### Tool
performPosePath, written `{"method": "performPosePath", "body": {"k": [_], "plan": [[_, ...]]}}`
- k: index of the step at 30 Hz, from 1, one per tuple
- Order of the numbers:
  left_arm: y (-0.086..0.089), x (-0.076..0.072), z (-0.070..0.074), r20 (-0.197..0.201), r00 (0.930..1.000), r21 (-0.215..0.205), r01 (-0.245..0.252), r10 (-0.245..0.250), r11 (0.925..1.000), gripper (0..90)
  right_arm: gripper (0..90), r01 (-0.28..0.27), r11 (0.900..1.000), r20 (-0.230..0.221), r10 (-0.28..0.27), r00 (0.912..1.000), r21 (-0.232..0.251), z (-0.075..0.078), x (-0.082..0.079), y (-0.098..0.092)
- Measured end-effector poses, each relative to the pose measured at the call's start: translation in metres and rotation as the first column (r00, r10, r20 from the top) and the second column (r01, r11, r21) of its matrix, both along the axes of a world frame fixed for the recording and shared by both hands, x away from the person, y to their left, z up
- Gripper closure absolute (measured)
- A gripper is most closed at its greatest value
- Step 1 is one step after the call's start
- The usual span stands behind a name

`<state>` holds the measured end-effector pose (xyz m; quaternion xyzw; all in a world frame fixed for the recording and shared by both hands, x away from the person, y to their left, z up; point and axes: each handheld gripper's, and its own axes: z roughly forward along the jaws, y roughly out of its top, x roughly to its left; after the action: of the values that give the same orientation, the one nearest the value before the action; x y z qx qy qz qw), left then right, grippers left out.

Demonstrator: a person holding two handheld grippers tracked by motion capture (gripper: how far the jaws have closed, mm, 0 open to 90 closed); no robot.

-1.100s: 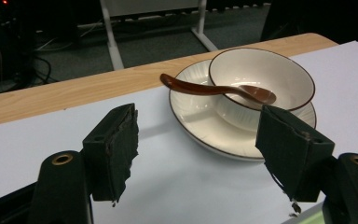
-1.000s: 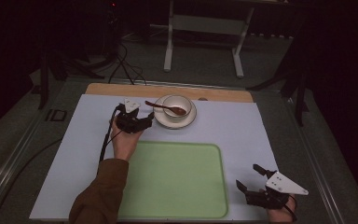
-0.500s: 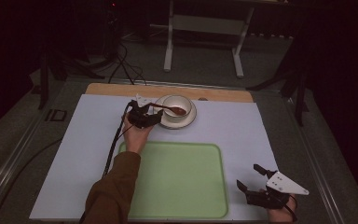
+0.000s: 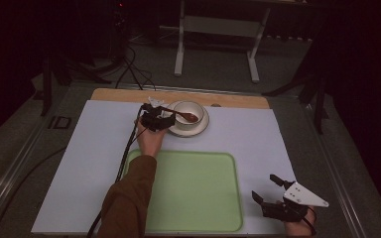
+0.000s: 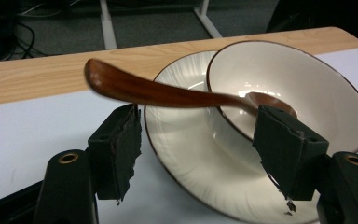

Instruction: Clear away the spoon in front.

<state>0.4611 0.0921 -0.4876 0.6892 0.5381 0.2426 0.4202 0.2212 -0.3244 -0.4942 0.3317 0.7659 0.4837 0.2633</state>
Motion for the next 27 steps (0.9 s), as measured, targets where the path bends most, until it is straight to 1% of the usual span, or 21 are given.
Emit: {"method": "performPosePath", "body": {"k": [2,3,4,7,12,13,14,15,17,18,20,24,25,27], "plan": [[-0.003,0.003,0.001,0.003,0.9998,-0.011,-0.02,0.02,0.9997,32.6,13.9,0.0,1.0,0.0,0.0,1.0,0.001,0.0,0.0,0.0],[-0.004,0.004,0.0,0.0,0.9995,-0.014,-0.032,0.032,0.9994,32.6,13.9,0.0,1.0,0.0,0.0,1.0,0.0,0.0,0.0,0.0],[-0.004,0.004,0.0,0.0,0.9995,-0.014,-0.032,0.032,0.9994,32.6,13.9,0.001,1.0,0.0,-0.001,1.0,-0.001,0.0,0.0,0.0],[-0.006,0.01,0.0,-0.01,0.9976,-0.032,-0.068,0.068,0.9971,32.6,13.9,0.001,1.0,0.001,-0.001,1.0,-0.004,0.0,0.0,0.0],[-0.006,0.017,0.001,-0.019,0.9946,-0.089,-0.103,0.102,0.9906,34.0,13.9,-0.002,1.0,-0.001,0.002,1.0,-0.009,0.0,0.0,0.0],[-0.006,0.017,0.001,-0.019,0.9946,-0.089,-0.103,0.102,0.9906,34.4,13.9,-0.003,1.0,-0.001,0.003,1.0,-0.01,0.0,0.0,0.0],[-0.008,0.02,0.001,-0.025,0.9928,-0.066,-0.119,0.117,0.9907,34.8,13.9,-0.003,1.0,-0.001,0.003,1.0,-0.011,0.0,0.0,0.0],[-0.009,0.021,0.0,-0.031,0.9918,-0.055,-0.125,0.124,0.9906,35.4,13.9,-0.004,1.0,-0.001,0.004,1.0,-0.01,0.0,0.0,0.0],[-0.009,0.021,0.0,-0.031,0.9918,-0.055,-0.125,0.124,0.9906,35.3,13.9,-0.004,1.0,-0.002,0.004,1.0,-0.01,0.0,0.0,0.0],[-0.01,0.024,-0.002,-0.038,0.99,-0.066,-0.138,0.136,0.9883,35.2,13.9,-0.004,1.0,-0.002,0.004,1.0,-0.011,0.0,0.0,0.0],[-0.012,0.026,-0.002,-0.04,0.9905,-0.058,-0.134,0.132,0.9892,35.2,13.9,-0.007,1.0,-0.002,0.007,1.0,-0.013,0.0,0.0,0.001],[-0.014,0.028,-0.002,-0.039,0.99,-0.063,-0.138,0.136,0.9884,36.0,13.9,-0.008,1.0,-0.005,0.008,1.0,-0.014,0.0,0.0,0.001],[-0.014,0.029,-0.003,-0.044,0.9897,-0.056,-0.139,0.136,0.9887,36.5,13.9,-0.01,1.0,-0.004,0.01,0.9999,-0.014,0.0,0.0,0.001],[-0.014,0.029,-0.003,-0.046,0.9898,-0.068,-0.138,0.135,0.9882,38.4,13.9,-0.01,1.0,-0.005,0.01,0.9999,-0.014,0.0,0.0,0.001]]}}
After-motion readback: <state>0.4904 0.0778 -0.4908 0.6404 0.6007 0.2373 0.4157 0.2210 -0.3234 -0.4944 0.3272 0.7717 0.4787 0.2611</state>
